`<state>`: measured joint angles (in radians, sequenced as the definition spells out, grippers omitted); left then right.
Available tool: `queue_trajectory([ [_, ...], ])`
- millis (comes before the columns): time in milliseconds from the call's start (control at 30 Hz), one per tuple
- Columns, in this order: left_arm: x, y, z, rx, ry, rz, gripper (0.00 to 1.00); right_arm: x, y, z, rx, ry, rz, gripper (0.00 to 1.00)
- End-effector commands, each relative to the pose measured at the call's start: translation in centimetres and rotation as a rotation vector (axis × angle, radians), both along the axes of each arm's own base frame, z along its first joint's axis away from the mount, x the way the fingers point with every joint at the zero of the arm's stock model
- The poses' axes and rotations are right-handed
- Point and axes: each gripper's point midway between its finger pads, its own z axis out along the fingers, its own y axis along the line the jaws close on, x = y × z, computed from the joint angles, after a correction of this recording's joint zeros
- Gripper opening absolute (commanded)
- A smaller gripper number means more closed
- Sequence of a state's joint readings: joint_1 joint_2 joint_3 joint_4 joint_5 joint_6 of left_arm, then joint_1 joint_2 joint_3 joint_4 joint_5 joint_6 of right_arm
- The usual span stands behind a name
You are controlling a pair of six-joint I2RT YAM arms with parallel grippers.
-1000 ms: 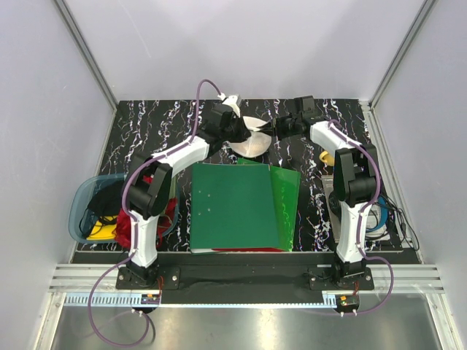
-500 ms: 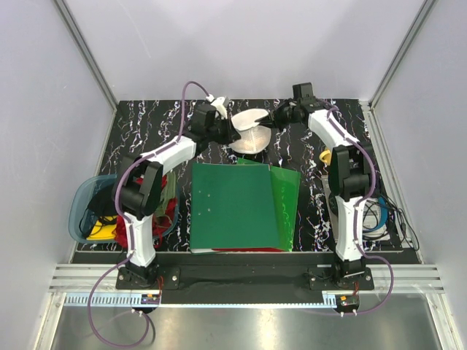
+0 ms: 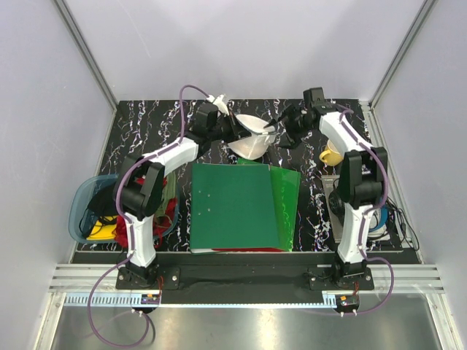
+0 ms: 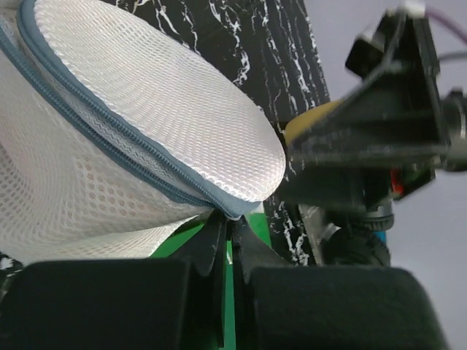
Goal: Place the bra in the laundry bag and zip it closed
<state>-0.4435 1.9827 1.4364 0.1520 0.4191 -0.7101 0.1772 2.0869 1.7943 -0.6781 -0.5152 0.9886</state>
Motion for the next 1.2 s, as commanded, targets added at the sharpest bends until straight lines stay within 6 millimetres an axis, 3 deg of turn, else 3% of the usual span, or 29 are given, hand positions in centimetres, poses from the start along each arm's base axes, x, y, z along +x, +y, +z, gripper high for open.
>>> queue_trajectory([
  [0, -0.3, -1.6, 1.8, -0.113, -0.011, -0.006, 0.00, -0.7, 2.3, 5.5, 0.126, -0.107, -0.050, 0.88],
  [167, -1.2, -2.6, 1.1, -0.103, 0.005, -0.018, 0.00, -0.8, 4.1, 5.5, 0.162, -0.053, -0.112, 0.83],
  [400, -2.5, -3.7, 0.8, -0.105, 0.012, -0.047, 0.00, -0.1, 4.6, 3.7, 0.174, 0.022, -0.185, 0.63],
  [500, -2.6, -3.6, 0.8, -0.101, 0.014, -0.049, 0.00, 0.7, 4.2, 3.3, 0.145, -0.001, -0.196, 0.30],
  [533, -2.7, -3.3, 0.5, -0.083, 0.012, -0.050, 0.00, 0.9, 3.8, 3.0, 0.134, -0.007, -0.196, 0.13],
  [633, -2.1, -1.0, -1.0, -0.012, 0.046, -0.009, 0.00, 0.9, 3.0, 1.9, 0.090, -0.039, -0.153, 0.01],
  [700, -0.5, 1.8, -1.6, 0.005, 0.076, 0.040, 0.00, 1.2, 2.2, 1.6, 0.056, -0.106, -0.069, 0.00],
  [733, -0.6, 3.2, -3.2, 0.034, 0.159, 0.052, 0.00, 1.6, 2.2, 1.0, 0.043, -0.131, -0.021, 0.00],
  [767, -0.2, 4.5, -3.5, 0.020, 0.202, 0.027, 0.00, 1.9, 2.0, 0.9, 0.029, -0.163, 0.020, 0.00],
  [800, 0.9, 4.8, -3.2, 0.020, 0.214, 0.013, 0.00, 2.3, 2.0, 1.4, 0.012, -0.233, 0.094, 0.00],
  [833, 0.4, 5.5, -3.9, 0.061, 0.246, -0.003, 0.00, 2.6, 1.8, 1.0, 0.000, -0.250, 0.119, 0.00],
  [967, 0.6, 7.8, -3.3, 0.101, 0.208, 0.019, 0.00, 3.5, 1.2, 1.2, -0.052, -0.332, 0.217, 0.00],
  [1000, 0.2, 8.3, -3.8, 0.119, 0.223, 0.028, 0.00, 4.1, 1.2, 2.5, -0.072, -0.389, 0.249, 0.00],
  [1067, 0.0, 8.9, -3.9, 0.129, 0.220, 0.034, 0.00, 4.4, 1.5, 2.1, -0.070, -0.388, 0.284, 0.00],
  [1167, -1.0, 7.6, -4.1, 0.112, 0.241, -0.004, 0.00, 5.7, 2.6, 2.9, -0.045, -0.411, 0.307, 0.00],
])
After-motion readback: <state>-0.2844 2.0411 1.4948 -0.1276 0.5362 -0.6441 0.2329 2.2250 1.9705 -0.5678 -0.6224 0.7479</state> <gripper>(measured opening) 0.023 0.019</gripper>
